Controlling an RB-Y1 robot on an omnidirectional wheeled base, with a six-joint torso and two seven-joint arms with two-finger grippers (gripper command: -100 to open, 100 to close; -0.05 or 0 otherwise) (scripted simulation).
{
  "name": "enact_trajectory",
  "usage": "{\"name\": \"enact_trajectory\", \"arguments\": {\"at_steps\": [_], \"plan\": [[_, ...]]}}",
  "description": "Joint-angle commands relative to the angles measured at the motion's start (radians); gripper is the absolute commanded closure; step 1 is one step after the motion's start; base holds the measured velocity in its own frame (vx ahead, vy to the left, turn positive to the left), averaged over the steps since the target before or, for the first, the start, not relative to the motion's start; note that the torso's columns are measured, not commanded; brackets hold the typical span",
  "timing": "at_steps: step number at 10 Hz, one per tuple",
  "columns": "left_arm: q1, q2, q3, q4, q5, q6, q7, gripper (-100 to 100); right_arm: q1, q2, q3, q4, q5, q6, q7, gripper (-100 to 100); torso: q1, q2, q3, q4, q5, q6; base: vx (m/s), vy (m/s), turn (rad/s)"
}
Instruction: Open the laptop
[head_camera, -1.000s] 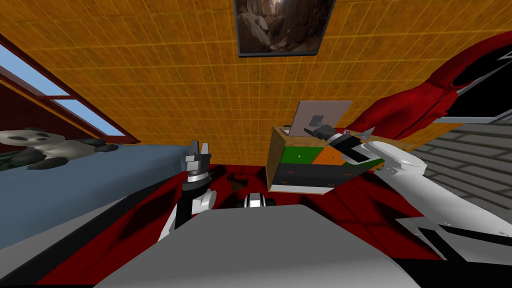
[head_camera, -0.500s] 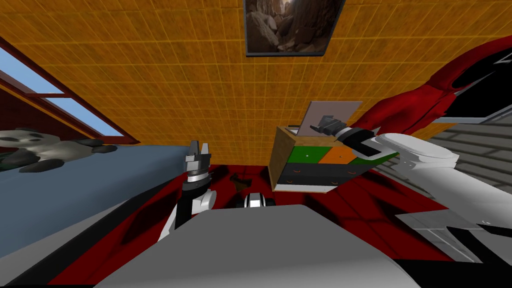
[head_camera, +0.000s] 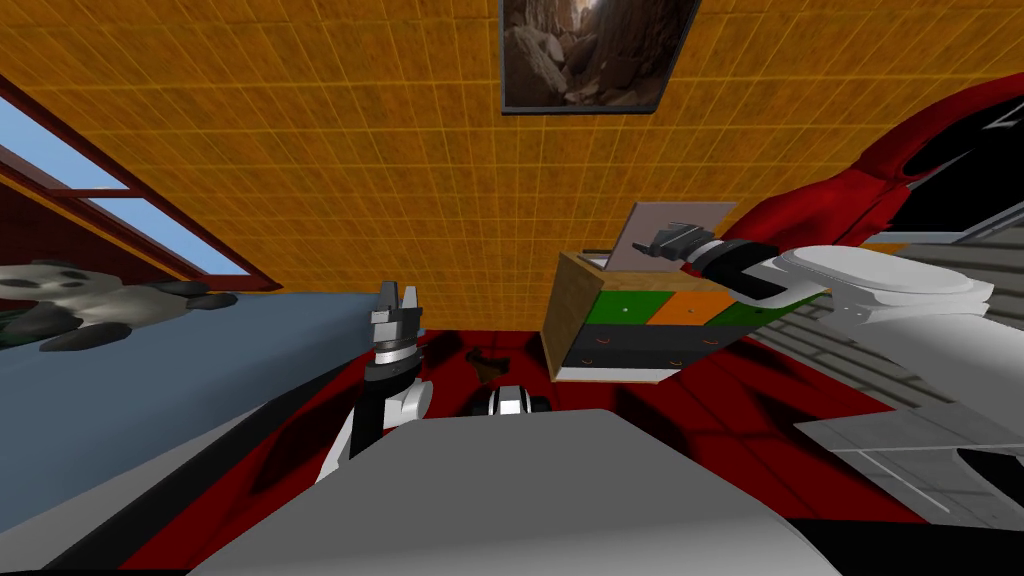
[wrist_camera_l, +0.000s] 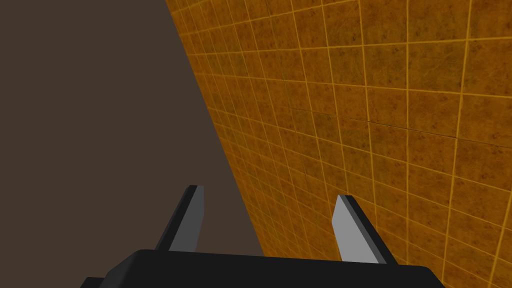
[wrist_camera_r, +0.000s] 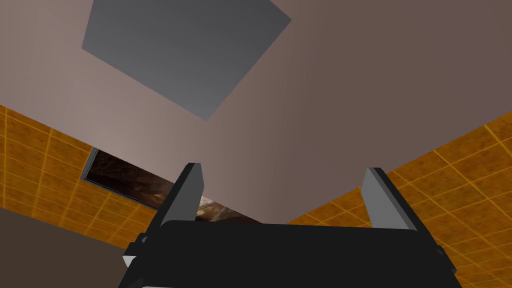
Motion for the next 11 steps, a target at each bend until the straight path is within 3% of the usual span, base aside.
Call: {"name": "enact_trajectory", "arguments": {"at_steps": [1,6,7,9,10,11], "plan": [[0.000,0.000,0.000,0.000,0.000,0.000,0.000,0,0.012,-0.078,-0.008,0.037,0.016,0.034,0.021,-100,-0.001,0.000,0.000,0.000,0.000,0.000,-0.004,0.174,-0.022],[0.000,0.000,0.000,0.000,0.000,0.000,0.000,0,0.022,-0.198,-0.012,0.089,0.035,0.081,0.045,-100,-0.003,0.000,0.000,0.000,-0.001,0.000,0.005,0.128,-0.015],[0.000,0.000,0.000,0.000,0.000,0.000,0.000,0,0.028,-0.185,-0.015,0.074,0.033,0.084,0.040,-100,-0.003,0.000,0.000,0.000,-0.001,0.000,-0.002,0.036,-0.003],[0.000,0.000,0.000,0.000,0.000,0.000,0.000,0,0.031,-0.230,-0.017,0.090,0.021,0.080,0.019,-100,-0.004,-0.004,-0.002,-0.001,-0.002,0.000,0.101,0.026,-0.014],[0.000,0.000,0.000,0.000,0.000,0.000,0.000,0,0.035,-0.219,-0.023,0.085,0.025,0.079,0.026,-100,-0.002,-0.005,-0.003,-0.002,-0.001,0.000,0.052,0.013,-0.004],[0.000,0.000,0.000,0.000,0.000,0.000,0.000,0,0.027,-0.192,-0.014,0.077,0.032,0.085,0.039,100,-0.002,-0.001,-0.001,-0.001,-0.001,0.000,-0.073,-0.030,0.022]]}}
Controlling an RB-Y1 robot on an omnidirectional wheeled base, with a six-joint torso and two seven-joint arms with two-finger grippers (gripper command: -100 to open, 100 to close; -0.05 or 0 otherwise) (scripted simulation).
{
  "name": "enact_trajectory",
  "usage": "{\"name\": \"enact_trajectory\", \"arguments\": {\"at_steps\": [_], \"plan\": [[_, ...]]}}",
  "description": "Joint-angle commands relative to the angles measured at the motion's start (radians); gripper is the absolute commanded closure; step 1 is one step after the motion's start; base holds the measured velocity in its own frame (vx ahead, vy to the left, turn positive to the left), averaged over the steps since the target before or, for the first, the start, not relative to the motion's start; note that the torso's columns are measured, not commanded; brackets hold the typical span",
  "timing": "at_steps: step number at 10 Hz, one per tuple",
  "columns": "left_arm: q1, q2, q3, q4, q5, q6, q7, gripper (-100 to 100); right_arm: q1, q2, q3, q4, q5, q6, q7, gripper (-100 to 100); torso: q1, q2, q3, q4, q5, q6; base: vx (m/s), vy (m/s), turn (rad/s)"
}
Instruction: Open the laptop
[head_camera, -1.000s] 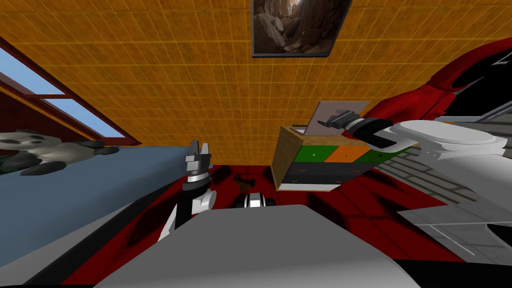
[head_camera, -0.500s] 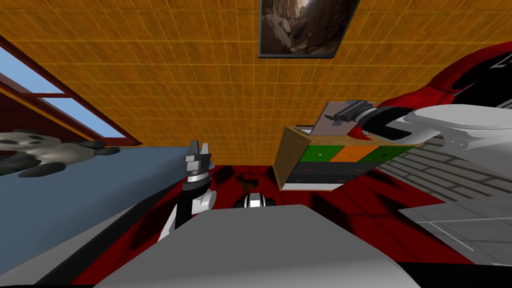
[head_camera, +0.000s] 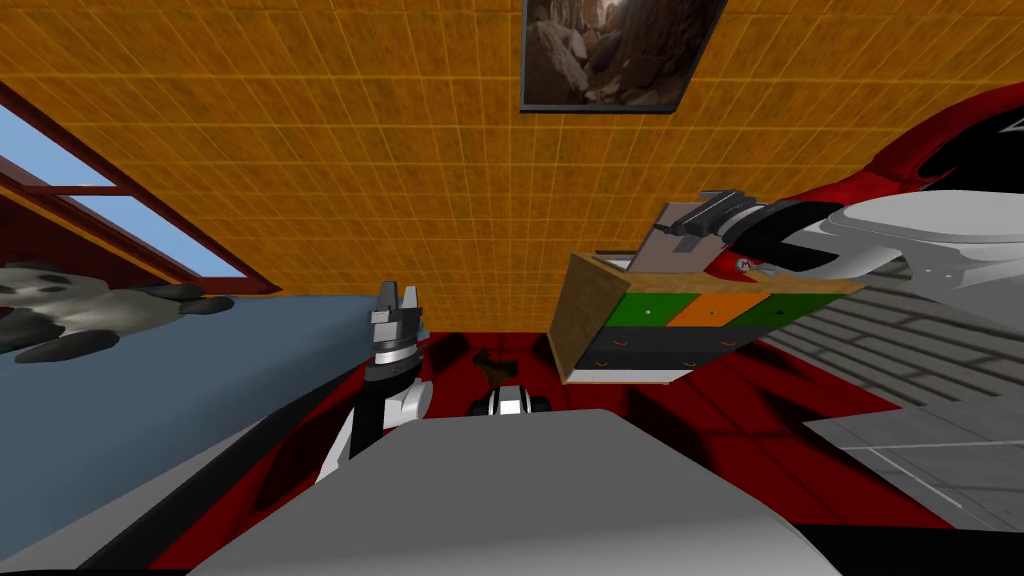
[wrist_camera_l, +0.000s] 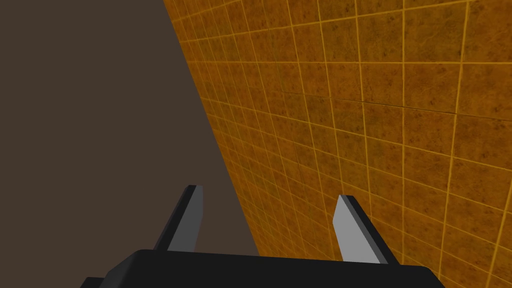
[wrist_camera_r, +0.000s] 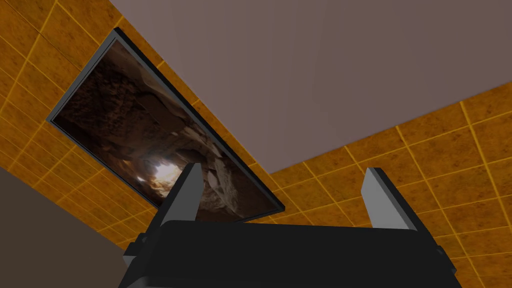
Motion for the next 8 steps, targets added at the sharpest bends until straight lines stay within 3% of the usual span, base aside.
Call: {"name": "enact_trajectory", "arguments": {"at_steps": [1,2,3,8], "plan": [[0.000,0.000,0.000,0.000,0.000,0.000,0.000,0,-0.008,0.018,0.005,0.000,0.005,-0.002,0.009,100,-0.002,0.008,0.005,0.003,-0.001,0.001,-0.045,-0.019,0.012],[0.000,0.000,0.000,0.000,0.000,0.000,0.000,0,0.008,-0.030,0.011,0.008,-0.013,-0.027,-0.024,100,0.000,0.006,0.005,0.003,0.000,0.001,0.044,-0.022,-0.115],[0.000,0.000,0.000,0.000,0.000,0.000,0.000,0,0.008,-0.036,0.011,0.008,-0.013,-0.027,-0.024,100,0.001,0.000,0.001,0.001,0.001,0.001,0.050,-0.015,-0.080],[0.000,0.000,0.000,0.000,0.000,0.000,0.000,0,0.058,-0.186,0.028,0.034,-0.070,-0.102,-0.129,100,0.001,0.001,0.001,0.001,0.000,0.000,0.079,-0.010,-0.089]]}}
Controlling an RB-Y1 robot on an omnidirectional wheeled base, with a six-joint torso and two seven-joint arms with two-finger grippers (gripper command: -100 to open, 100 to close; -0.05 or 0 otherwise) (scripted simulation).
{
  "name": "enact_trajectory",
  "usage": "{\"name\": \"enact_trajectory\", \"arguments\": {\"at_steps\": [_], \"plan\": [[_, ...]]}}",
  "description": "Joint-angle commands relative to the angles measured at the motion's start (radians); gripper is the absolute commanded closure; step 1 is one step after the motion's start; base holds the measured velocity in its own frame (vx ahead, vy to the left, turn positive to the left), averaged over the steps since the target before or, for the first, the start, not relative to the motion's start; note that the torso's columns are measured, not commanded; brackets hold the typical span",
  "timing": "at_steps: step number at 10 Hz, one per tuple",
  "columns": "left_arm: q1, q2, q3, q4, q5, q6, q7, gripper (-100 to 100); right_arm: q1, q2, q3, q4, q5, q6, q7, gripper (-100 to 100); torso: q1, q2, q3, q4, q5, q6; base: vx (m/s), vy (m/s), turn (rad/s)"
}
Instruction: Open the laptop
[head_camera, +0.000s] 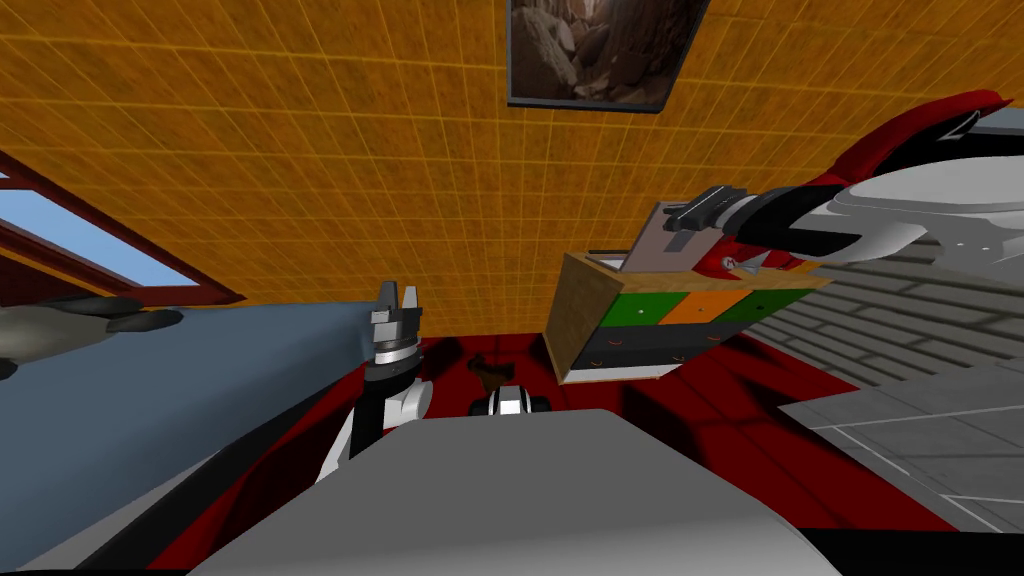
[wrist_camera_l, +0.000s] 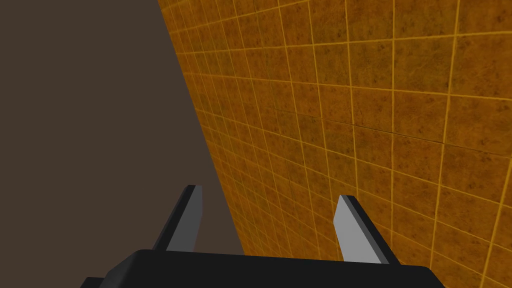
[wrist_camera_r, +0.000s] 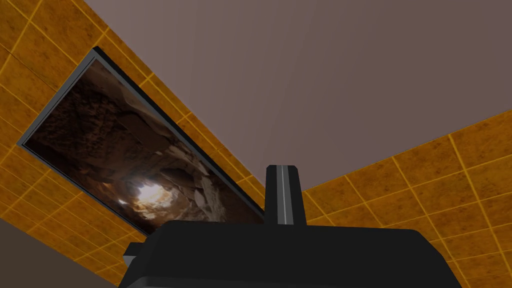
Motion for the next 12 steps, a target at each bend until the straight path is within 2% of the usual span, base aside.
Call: {"name": "enact_trajectory", "arguments": {"at_steps": [1,4,5,7,8,9,10,11,12], "plan": [[0.000,0.000,0.000,0.000,0.000,0.000,0.000,0,0.033,-0.068,-0.007,0.006,-0.015,-0.029,-0.043,100,-0.001,0.000,0.000,0.000,0.000,0.000,0.062,-0.011,-0.063],[0.000,0.000,0.000,0.000,0.000,0.000,0.000,0,0.066,-0.162,0.004,0.023,-0.053,-0.079,-0.114,100,0.000,-0.001,-0.001,0.000,0.000,-0.001,0.066,-0.009,-0.098],[0.000,0.000,0.000,0.000,0.000,0.000,0.000,0,0.066,-0.180,0.004,0.023,-0.053,-0.079,-0.114,100,0.000,-0.001,-0.001,0.000,0.000,0.000,0.060,0.000,-0.063],[0.000,0.000,0.000,0.000,0.000,0.000,0.000,0,0.066,-0.180,0.004,0.023,-0.053,-0.079,-0.114,100,0.000,-0.001,-0.001,-0.001,0.000,-0.001,0.019,-0.006,0.012],[0.000,0.000,0.000,0.000,0.000,0.000,0.000,0,0.083,-0.226,0.009,0.031,-0.072,-0.104,-0.149,100,0.000,0.000,0.000,-0.001,0.000,-0.001,0.052,-0.020,-0.117],[0.000,0.000,0.000,0.000,0.000,0.000,0.000,0,0.083,-0.236,0.009,0.031,-0.072,-0.104,-0.149,100,-0.001,-0.003,-0.002,-0.001,0.000,0.000,0.064,-0.012,-0.066],[0.000,0.000,0.000,0.000,0.000,0.000,0.000,0,0.100,-0.281,0.015,0.040,-0.091,-0.129,-0.183,100,0.000,-0.003,-0.002,-0.001,0.000,0.000,0.067,-0.001,-0.117],[0.000,0.000,0.000,0.000,0.000,0.000,0.000,0,0.100,-0.292,0.015,0.040,-0.091,-0.129,-0.184,100,0.000,-0.003,-0.002,-0.001,0.000,0.000,0.067,0.002,-0.073],[0.000,0.000,0.000,0.000,0.000,0.000,0.000,0,0.117,-0.332,0.020,0.049,-0.110,-0.154,-0.219,100,0.000,-0.003,-0.002,-0.001,0.000,-0.001,0.089,-0.009,-0.124]]}}
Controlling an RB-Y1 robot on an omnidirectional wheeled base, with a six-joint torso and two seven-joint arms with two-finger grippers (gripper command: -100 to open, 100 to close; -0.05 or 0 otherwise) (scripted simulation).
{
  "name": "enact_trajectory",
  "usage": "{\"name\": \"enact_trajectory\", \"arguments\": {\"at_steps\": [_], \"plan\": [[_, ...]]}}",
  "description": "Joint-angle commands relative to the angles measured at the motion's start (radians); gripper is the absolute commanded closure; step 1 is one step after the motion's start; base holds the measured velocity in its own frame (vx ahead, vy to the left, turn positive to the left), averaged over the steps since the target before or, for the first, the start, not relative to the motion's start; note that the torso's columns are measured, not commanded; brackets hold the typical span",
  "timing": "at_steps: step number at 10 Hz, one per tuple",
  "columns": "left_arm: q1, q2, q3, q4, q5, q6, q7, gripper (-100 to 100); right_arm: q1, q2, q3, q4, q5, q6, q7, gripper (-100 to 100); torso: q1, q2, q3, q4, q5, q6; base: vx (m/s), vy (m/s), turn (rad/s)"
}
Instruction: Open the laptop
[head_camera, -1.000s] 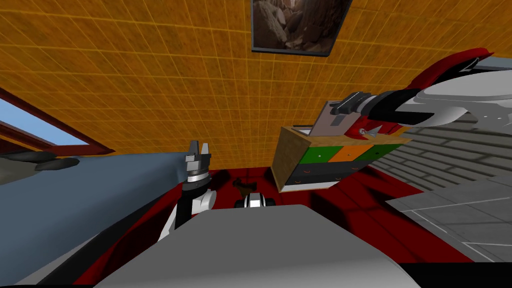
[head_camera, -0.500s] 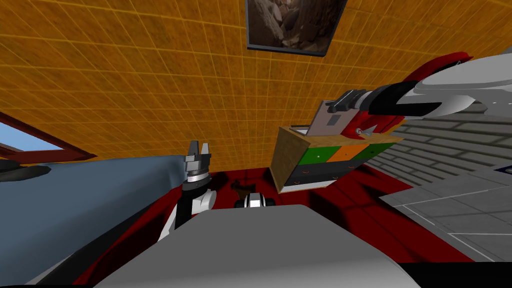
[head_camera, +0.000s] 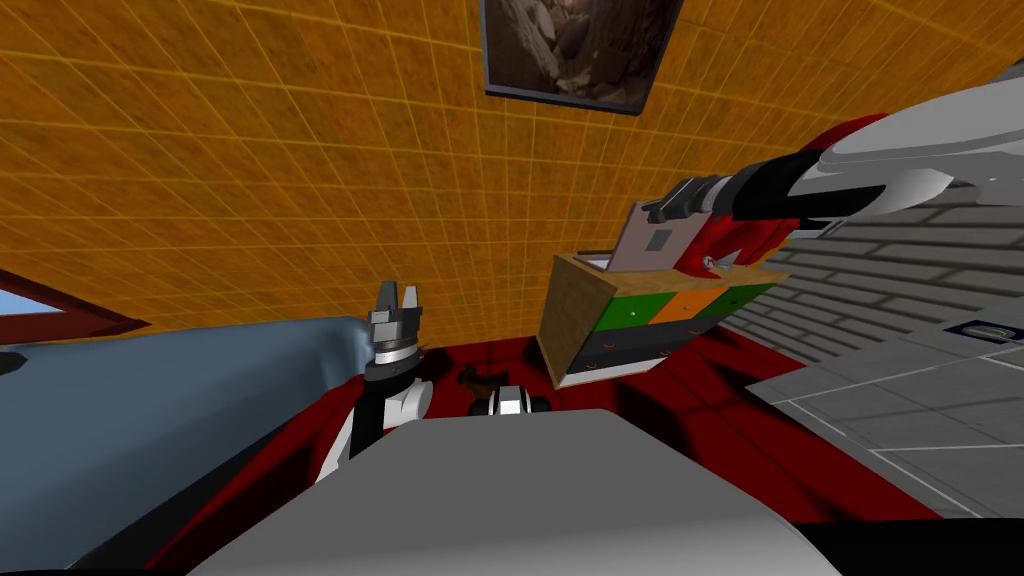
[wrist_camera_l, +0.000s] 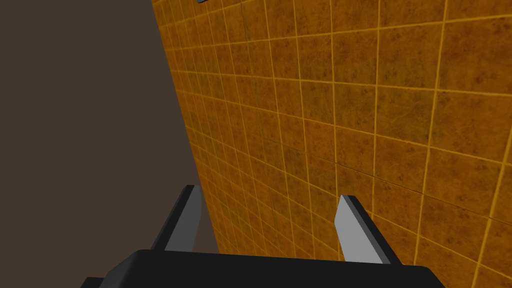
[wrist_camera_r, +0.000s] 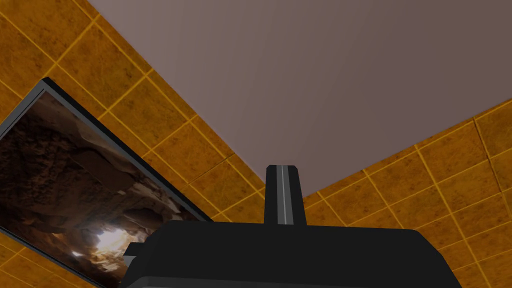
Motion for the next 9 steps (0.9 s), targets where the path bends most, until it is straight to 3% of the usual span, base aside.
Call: {"name": "enact_trajectory", "arguments": {"at_steps": [1,3,4,5,7,9], "plan": [[0.000,0.000,0.000,0.000,0.000,0.000,0.000,0,0.034,-0.067,-0.005,0.015,-0.034,-0.032,-0.026,100,-0.001,-0.001,-0.001,0.000,0.000,0.001,0.068,-0.004,-0.051],[0.000,0.000,0.000,0.000,0.000,0.000,0.000,0,0.050,-0.123,0.000,0.023,-0.053,-0.057,-0.061,100,-0.001,-0.001,0.000,0.000,-0.001,0.001,0.067,-0.003,-0.084],[0.000,0.000,0.000,0.000,0.000,0.000,0.000,0,0.029,-0.102,0.014,0.015,-0.039,-0.050,-0.063,100,-0.001,0.000,0.000,-0.001,-0.001,0.000,0.019,0.001,-0.008],[0.000,0.000,0.000,0.000,0.000,0.000,0.000,0,0.028,-0.091,0.020,0.036,-0.032,-0.029,-0.057,-100,-0.001,0.001,0.000,0.000,-0.001,0.000,0.036,0.116,-0.017],[0.000,0.000,0.000,0.000,0.000,0.000,0.000,0,0.028,-0.086,0.022,0.044,-0.029,-0.021,-0.054,-100,0.006,0.000,0.000,0.001,0.002,0.001,0.051,0.150,-0.030],[0.000,0.000,0.000,0.000,0.000,0.000,0.000,0,0.029,-0.070,0.030,0.072,-0.018,0.010,-0.042,-100,-0.001,0.003,0.002,0.002,0.000,0.001,0.032,0.138,-0.046]]}}
